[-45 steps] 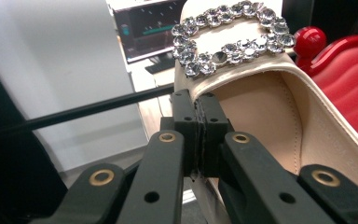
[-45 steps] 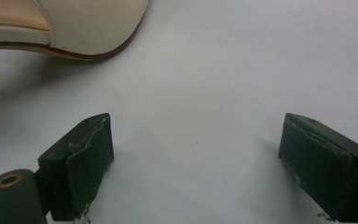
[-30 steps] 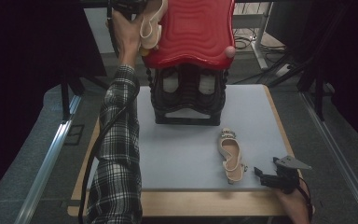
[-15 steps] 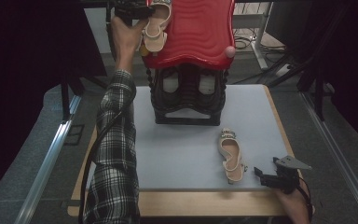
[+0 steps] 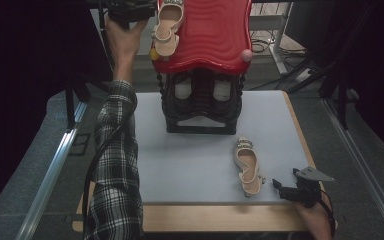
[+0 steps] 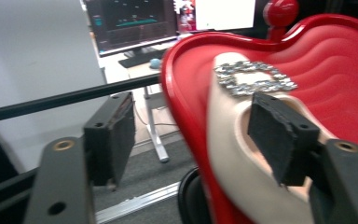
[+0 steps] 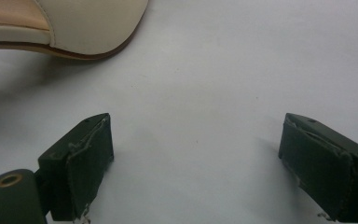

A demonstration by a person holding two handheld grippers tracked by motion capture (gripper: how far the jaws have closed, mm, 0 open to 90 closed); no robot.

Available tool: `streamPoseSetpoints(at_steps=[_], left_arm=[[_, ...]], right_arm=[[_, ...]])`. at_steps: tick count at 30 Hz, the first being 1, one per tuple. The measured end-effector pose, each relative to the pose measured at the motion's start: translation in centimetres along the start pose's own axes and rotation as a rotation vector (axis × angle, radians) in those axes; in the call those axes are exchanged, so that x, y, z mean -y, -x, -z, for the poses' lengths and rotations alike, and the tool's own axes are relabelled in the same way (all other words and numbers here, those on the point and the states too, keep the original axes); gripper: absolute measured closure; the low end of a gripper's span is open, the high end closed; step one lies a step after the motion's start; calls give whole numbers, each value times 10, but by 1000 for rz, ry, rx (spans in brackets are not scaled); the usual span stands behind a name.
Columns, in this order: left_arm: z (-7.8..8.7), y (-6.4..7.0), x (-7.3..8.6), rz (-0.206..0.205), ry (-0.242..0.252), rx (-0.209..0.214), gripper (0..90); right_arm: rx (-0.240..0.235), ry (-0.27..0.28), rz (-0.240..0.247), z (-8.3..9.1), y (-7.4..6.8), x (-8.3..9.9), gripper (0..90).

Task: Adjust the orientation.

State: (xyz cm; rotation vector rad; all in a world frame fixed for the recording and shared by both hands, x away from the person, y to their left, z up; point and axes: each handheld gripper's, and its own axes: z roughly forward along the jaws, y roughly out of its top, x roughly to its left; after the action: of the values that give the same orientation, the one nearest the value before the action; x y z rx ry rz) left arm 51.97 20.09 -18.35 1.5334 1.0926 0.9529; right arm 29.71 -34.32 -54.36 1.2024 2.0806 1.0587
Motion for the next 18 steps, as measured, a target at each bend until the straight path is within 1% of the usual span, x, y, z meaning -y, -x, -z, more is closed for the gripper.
streamPoseSetpoints(at_steps=[2,4,7,9,10,13,15,17,18], left_arm=[[4,-6,5,8,2,-18,269],[8,-13,11,26,2,-26,237],[12,-20,20,26,-5,-46,196],[15,-24,27,31,-15,-47,179],[16,-25,31,34,-19,-55,170],[20,-29,42,27,-33,-54,145],[23,-31,50,34,-37,-54,130],[26,-32,58,44,-43,-45,118],[28,-32,61,40,-48,-42,112]], right_arm=[[0,0,0,0,0,0,97],[0,0,0,0,0,0,97],[0,0,0,0,0,0,97],[0,0,0,0,0,0,97],[0,0,0,0,0,0,97],[0,0,-1,0,0,0,97],[0,1,0,0,0,0,97],[0,1,0,0,0,0,97],[0,1,0,0,0,0,97]])
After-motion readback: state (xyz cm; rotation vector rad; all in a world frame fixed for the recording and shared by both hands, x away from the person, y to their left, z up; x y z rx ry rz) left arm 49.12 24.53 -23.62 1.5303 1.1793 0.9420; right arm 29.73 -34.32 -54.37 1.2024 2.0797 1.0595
